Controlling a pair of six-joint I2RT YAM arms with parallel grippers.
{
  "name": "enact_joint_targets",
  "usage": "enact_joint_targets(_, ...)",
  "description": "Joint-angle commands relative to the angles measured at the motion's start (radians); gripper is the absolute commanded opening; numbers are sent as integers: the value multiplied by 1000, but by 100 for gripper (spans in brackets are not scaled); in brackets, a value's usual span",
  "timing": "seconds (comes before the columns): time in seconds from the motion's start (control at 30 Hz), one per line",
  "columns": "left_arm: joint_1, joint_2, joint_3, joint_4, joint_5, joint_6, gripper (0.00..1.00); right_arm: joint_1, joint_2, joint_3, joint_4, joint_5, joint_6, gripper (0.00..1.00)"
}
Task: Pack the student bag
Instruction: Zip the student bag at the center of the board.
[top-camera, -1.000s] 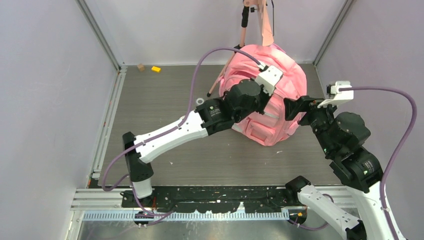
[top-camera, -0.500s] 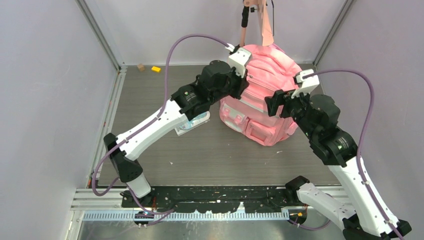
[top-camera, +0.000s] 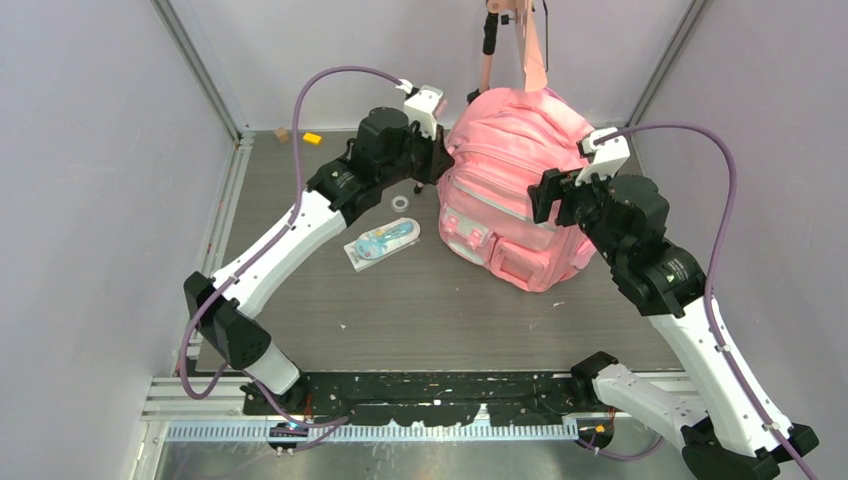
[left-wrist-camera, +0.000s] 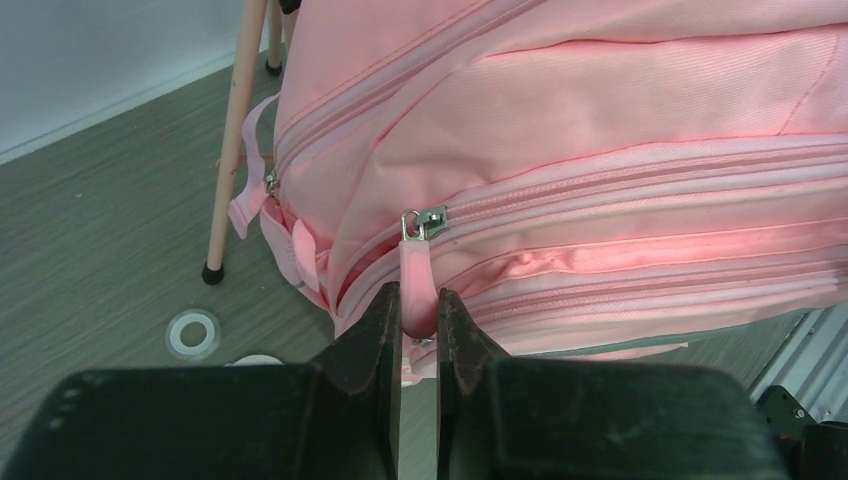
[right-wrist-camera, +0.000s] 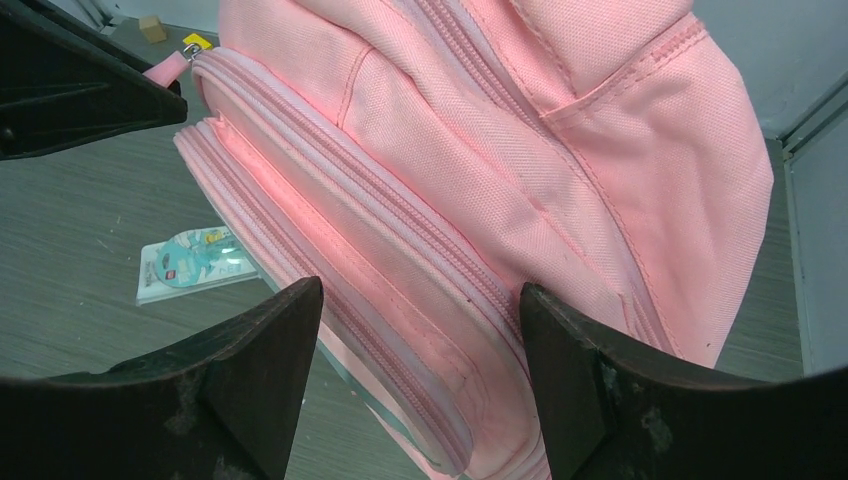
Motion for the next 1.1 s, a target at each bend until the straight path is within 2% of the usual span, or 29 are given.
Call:
enact_joint_targets(0.0, 77, -60, -23, 47, 81, -39, 0, 2, 10, 40, 36, 39, -24, 78)
enact_joint_targets(0.27, 190, -91, -133, 71, 139, -59, 0, 2, -15, 68, 36, 30, -15, 78)
enact_joint_targets(0.63, 272, -70, -350, 213, 350, -116, 0, 2, 18, 71, 17, 20, -8, 78)
enact_joint_targets(1.07, 296, 28, -454, 276, 368, -95, 0, 2, 44, 56, 1, 18, -1, 76)
